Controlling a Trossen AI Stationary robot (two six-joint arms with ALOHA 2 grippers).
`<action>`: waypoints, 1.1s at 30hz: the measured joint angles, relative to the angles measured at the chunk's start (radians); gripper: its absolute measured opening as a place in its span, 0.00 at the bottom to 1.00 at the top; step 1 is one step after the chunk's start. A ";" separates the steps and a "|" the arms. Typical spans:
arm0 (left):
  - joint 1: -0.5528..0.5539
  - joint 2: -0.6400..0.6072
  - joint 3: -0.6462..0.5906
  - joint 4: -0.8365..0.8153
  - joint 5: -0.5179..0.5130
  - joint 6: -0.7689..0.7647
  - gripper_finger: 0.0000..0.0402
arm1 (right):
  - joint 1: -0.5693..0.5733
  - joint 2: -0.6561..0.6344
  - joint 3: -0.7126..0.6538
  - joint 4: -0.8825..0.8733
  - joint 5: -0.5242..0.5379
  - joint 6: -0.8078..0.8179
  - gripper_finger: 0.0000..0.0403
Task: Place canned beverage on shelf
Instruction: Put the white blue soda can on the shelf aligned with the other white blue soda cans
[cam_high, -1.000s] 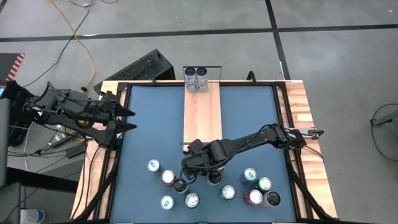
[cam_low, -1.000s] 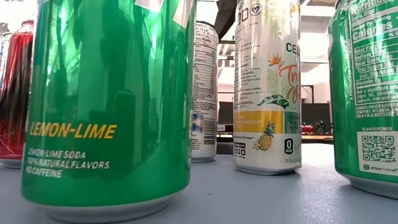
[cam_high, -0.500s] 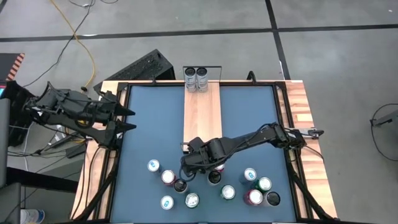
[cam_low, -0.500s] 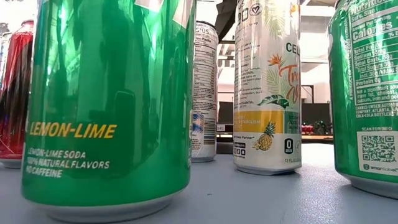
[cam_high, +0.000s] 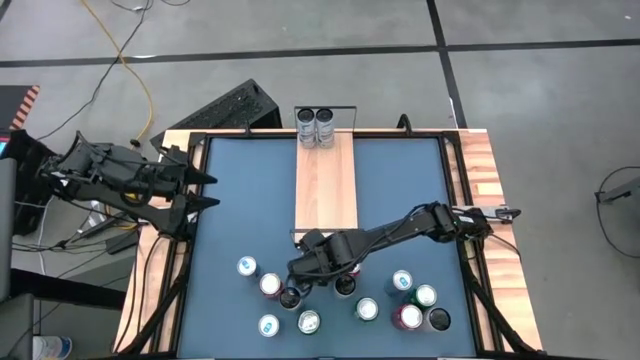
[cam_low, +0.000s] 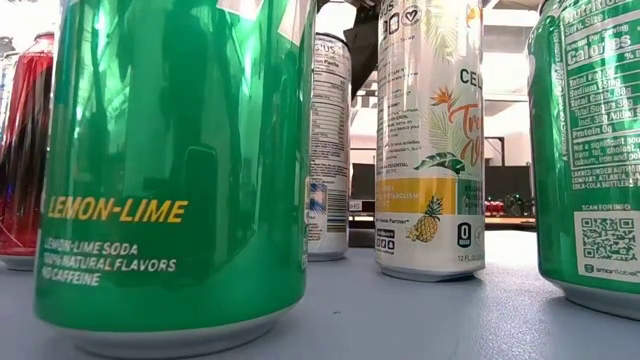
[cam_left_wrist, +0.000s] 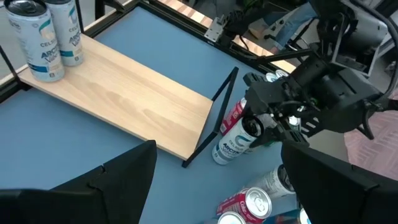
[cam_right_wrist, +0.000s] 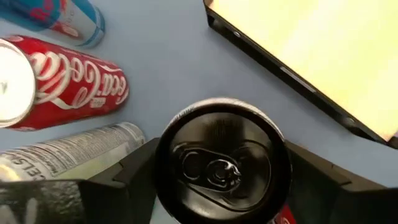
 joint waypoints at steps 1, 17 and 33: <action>0.000 0.000 0.000 0.000 -0.001 0.001 0.83 | 0.000 0.000 0.000 -0.008 -0.001 0.004 0.68; 0.000 0.000 0.000 -0.008 -0.020 0.025 0.83 | 0.011 -0.059 0.022 -0.061 -0.046 -0.122 0.56; 0.000 0.000 0.000 -0.010 -0.068 0.024 0.83 | 0.009 -0.307 0.018 -0.106 -0.102 -0.721 0.56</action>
